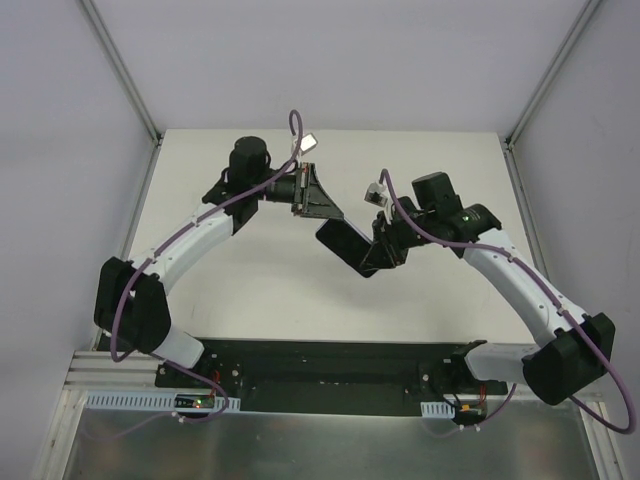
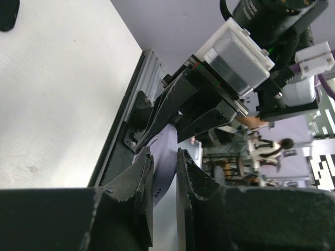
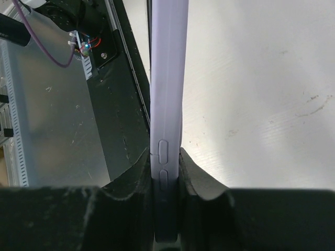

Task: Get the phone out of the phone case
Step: Pick up the phone at the center of the board.

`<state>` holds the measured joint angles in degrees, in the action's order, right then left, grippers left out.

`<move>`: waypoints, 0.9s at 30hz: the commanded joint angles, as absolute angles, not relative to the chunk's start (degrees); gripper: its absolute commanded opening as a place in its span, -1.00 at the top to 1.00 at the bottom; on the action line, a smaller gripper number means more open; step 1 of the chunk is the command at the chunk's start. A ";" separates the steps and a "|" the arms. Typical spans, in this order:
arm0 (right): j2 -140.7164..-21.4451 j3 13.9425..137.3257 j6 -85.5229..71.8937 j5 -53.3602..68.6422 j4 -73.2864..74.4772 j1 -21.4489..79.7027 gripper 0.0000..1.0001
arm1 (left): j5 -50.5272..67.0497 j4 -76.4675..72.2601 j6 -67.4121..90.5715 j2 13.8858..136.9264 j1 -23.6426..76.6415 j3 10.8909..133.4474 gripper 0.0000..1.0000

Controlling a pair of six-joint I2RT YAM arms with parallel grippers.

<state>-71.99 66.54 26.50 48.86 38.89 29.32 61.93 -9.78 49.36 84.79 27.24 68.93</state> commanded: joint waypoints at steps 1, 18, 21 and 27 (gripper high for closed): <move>-71.54 72.68 27.95 45.62 31.02 29.62 1.00 | 55.90 -13.95 68.96 89.29 27.69 65.66 1.00; -72.42 79.80 32.25 43.24 36.65 31.55 1.00 | 53.88 -14.06 79.45 95.97 31.11 61.08 1.00; -72.07 79.98 32.35 43.15 36.91 31.46 1.00 | 53.88 -13.80 79.02 96.50 31.73 61.70 1.00; -71.11 77.70 32.43 44.82 36.74 30.76 1.00 | 55.37 -13.72 73.85 95.37 31.47 64.50 1.00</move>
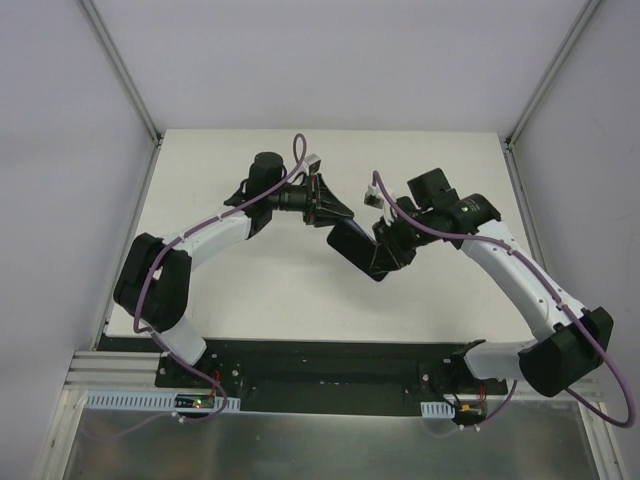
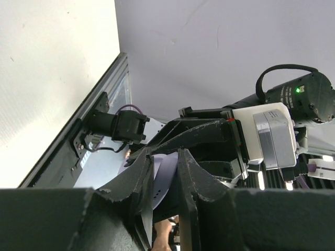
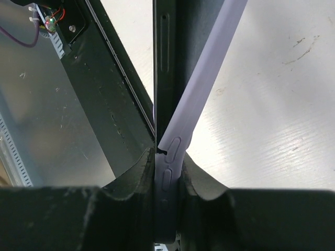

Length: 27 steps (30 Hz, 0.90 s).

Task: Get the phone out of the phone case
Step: Pick up the phone at the center of the board.

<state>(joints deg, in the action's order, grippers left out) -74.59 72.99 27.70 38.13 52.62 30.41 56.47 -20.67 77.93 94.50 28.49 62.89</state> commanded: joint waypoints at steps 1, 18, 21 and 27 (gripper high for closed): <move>-70.76 77.26 32.17 45.87 36.74 30.41 1.00 | 55.89 -12.49 71.83 94.75 31.29 65.90 1.00; -69.35 71.02 29.53 57.30 36.83 25.49 1.00 | 68.29 5.08 40.45 85.52 20.75 76.19 -0.78; -69.00 70.32 29.36 58.00 36.74 24.79 1.00 | 71.71 8.34 34.38 83.68 18.11 77.95 -0.95; -69.08 70.22 27.95 60.03 36.21 23.91 1.00 | 75.50 18.88 18.22 79.55 16.96 79.72 -0.98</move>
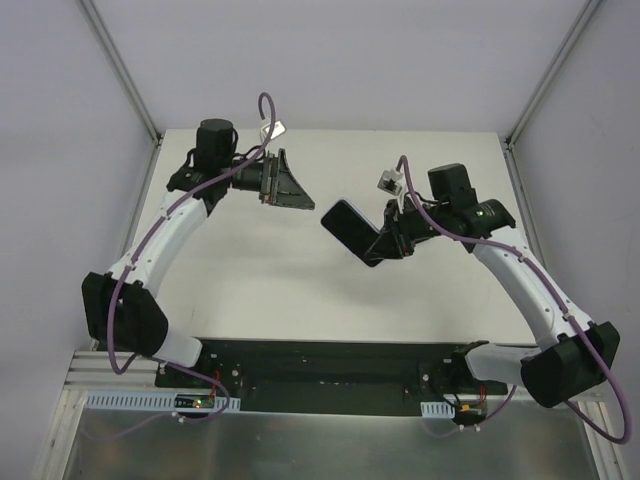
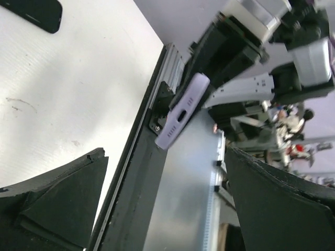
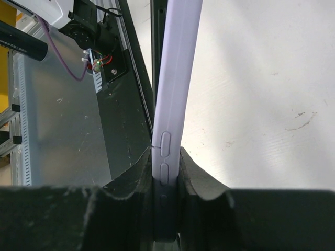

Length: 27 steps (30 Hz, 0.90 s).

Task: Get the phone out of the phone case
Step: Pick up the phone at the center of the board.

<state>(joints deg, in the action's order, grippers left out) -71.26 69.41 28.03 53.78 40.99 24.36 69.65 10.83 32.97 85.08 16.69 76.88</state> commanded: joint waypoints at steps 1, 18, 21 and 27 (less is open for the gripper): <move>-69.26 70.49 27.78 60.73 36.21 23.82 1.00 | 74.98 20.55 15.58 79.02 16.96 79.63 -0.98; -72.33 73.30 23.82 69.96 35.86 23.64 1.00 | 57.13 43.24 -21.88 78.22 29.70 84.46 -0.51; -72.60 72.95 23.56 70.57 35.68 23.64 1.00 | 57.22 43.33 -23.99 79.01 31.29 84.90 -0.31; -72.42 71.81 22.85 71.10 34.54 23.55 1.00 | 58.89 43.33 -26.89 78.93 31.55 84.46 -0.01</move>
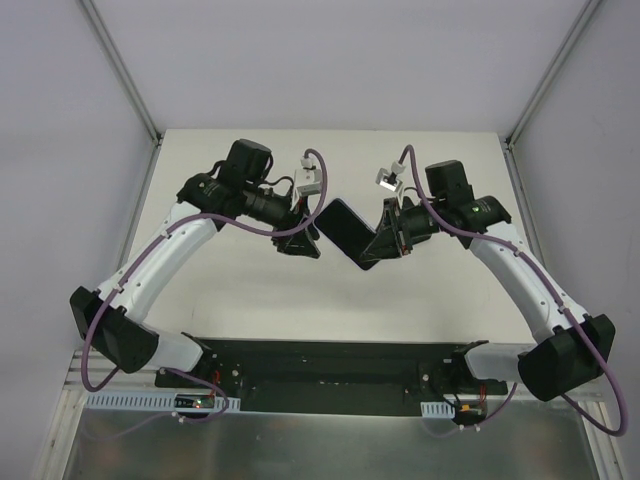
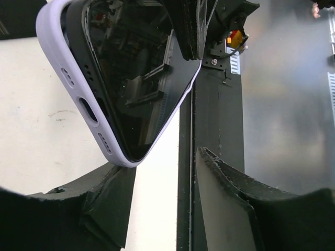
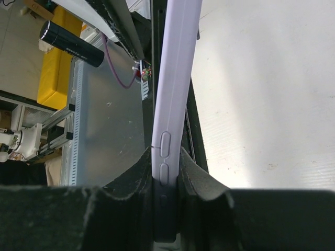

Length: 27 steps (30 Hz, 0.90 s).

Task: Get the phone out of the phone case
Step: Pick up the phone at the center of the board.

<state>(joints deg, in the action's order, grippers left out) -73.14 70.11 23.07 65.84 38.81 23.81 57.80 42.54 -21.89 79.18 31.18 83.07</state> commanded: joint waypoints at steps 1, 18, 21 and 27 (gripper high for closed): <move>-72.42 71.72 22.76 71.19 34.54 23.55 1.00 | 58.97 43.33 -27.24 78.93 31.55 84.55 -0.01; -71.10 69.17 23.38 70.75 34.19 23.55 1.00 | 60.99 43.24 -27.51 81.21 30.85 88.68 0.11; -71.10 69.08 23.55 70.84 34.10 23.64 1.00 | 61.35 43.33 -26.98 82.00 30.85 89.30 0.12; -71.02 68.73 23.99 70.75 34.19 23.55 1.00 | 62.05 43.33 -26.02 84.37 30.67 91.23 0.22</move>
<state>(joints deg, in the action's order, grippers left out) -72.99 68.51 22.63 67.09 36.64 23.35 58.22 44.64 -26.15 83.07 30.72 87.77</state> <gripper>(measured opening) 0.216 0.407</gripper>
